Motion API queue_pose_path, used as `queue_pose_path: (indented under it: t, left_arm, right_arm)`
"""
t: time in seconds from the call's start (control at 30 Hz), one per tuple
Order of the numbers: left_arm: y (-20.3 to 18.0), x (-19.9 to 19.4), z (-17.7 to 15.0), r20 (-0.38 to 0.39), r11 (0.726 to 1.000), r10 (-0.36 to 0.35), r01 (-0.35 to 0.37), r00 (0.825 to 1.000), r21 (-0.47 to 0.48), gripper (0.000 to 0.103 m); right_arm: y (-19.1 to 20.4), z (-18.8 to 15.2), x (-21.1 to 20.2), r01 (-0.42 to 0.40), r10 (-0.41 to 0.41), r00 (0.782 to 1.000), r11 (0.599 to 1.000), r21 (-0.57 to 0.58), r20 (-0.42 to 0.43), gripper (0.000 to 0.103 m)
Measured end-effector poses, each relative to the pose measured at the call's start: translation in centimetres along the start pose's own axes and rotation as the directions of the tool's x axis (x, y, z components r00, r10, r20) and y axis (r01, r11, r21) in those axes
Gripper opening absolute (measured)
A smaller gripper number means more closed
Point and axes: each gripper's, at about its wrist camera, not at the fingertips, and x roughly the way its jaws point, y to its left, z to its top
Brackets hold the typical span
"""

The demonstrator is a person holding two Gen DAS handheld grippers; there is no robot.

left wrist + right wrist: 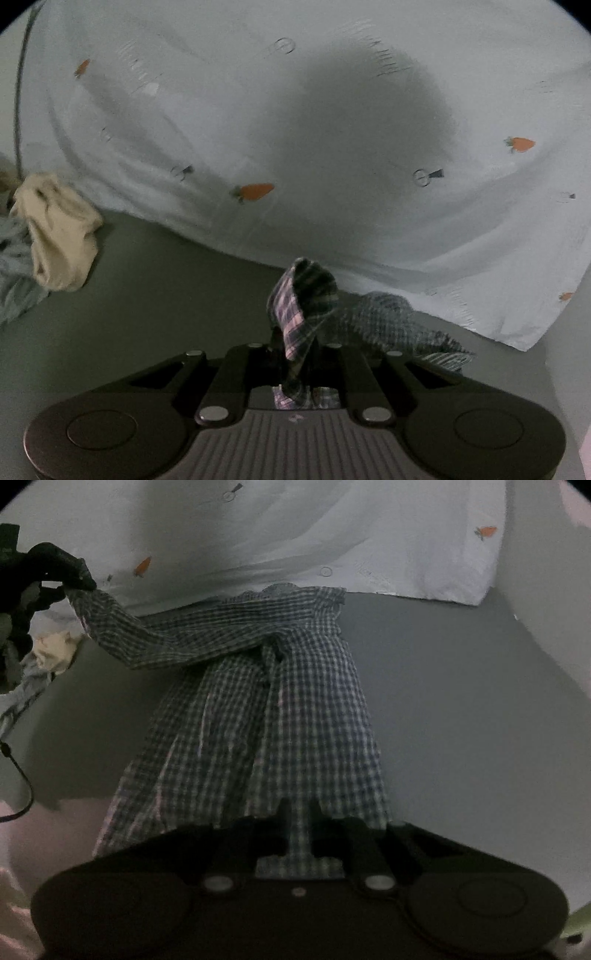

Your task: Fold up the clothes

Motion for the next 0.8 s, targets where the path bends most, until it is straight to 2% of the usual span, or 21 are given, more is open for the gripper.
queue_pose_path:
  t: [0.17, 0.43, 0.6, 0.63, 0.67, 0.8]
  left_arm:
    - [0.2, -0.2, -0.8, -0.007, 0.999, 0.038, -0.039, 0.999, -0.026, 0.011]
    - [0.9, 1.1, -0.8, -0.034, 0.994, 0.091, -0.093, 0.995, -0.064, 0.011]
    - [1.4, 3.0, -0.7, -0.064, 0.992, 0.098, -0.102, 0.993, -0.072, 0.011]
    - [1.6, 3.6, -0.7, -0.070, 0.992, 0.094, -0.100, 0.993, -0.075, 0.011]
    - [1.7, 4.1, -0.7, -0.075, 0.992, 0.091, -0.097, 0.993, -0.079, 0.011]
    - [2.2, 6.1, -0.5, -0.101, 0.991, 0.103, -0.111, 0.990, -0.076, 0.011]
  right_arm:
    - [-1.4, 1.5, 0.9, -0.018, 0.018, 1.000, 0.999, -0.027, -0.011, 0.011]
    - [-2.6, 6.9, 4.7, -0.059, 0.060, 0.998, 0.993, -0.099, 0.013, 0.011]
    - [-3.4, 11.9, 9.6, -0.040, 0.044, 0.998, 0.993, -0.114, 0.034, 0.012]
    - [-3.4, 13.0, 10.9, -0.023, 0.027, 0.999, 0.993, -0.114, 0.032, 0.018]
    - [-3.4, 14.0, 12.2, -0.009, 0.013, 0.999, 0.993, -0.116, 0.031, 0.020]
    - [-3.4, 18.0, 17.4, 0.007, 0.002, 0.999, 0.987, -0.161, 0.052, 0.019]
